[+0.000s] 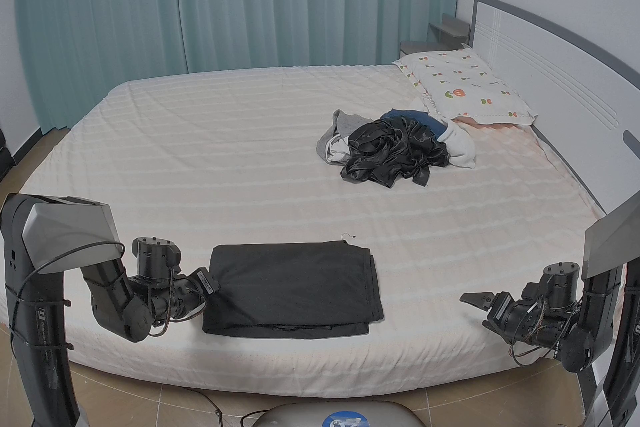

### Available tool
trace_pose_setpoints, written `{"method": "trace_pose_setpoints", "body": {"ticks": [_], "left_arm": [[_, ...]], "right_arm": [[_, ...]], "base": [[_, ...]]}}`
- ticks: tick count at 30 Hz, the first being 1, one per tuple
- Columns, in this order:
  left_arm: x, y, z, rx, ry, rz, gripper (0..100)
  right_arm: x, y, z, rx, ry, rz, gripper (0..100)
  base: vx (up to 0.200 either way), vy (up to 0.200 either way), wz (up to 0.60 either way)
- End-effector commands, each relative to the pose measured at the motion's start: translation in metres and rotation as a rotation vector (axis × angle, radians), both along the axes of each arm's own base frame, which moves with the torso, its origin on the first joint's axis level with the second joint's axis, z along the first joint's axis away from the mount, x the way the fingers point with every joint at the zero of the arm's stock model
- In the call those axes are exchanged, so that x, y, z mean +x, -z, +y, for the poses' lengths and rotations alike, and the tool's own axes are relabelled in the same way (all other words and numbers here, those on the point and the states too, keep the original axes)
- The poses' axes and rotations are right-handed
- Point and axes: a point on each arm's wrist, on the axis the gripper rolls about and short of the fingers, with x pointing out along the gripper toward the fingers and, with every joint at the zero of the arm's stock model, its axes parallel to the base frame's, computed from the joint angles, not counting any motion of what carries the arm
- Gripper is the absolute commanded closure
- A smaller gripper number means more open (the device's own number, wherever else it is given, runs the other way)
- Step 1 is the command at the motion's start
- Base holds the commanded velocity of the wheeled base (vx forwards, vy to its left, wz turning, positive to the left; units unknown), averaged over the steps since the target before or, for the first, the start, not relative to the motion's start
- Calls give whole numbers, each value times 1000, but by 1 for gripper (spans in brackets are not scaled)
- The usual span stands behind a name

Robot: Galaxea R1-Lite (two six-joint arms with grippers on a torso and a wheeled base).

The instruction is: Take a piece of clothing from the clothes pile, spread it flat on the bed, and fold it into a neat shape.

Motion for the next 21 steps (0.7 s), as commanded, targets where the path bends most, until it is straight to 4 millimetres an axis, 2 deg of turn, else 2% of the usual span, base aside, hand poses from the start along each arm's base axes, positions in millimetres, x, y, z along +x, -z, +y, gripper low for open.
{"method": "trace_pose_setpoints", "body": {"ticks": [1, 13, 21], "left_arm": [[0, -2, 2, -1, -6, -6, 100], [-1, -8, 2, -26, -27, -9, 100], [-1, -8, 6, -27, -40, -9, 100]], "right_arm": [[1, -1, 0, 2, -1, -11, 0], [1, -1, 0, 1, 2, -11, 0], [1, -1, 0, 1, 2, -11, 0]], "base": [[0, 0, 0], [0, 0, 0], [0, 200, 0]]}}
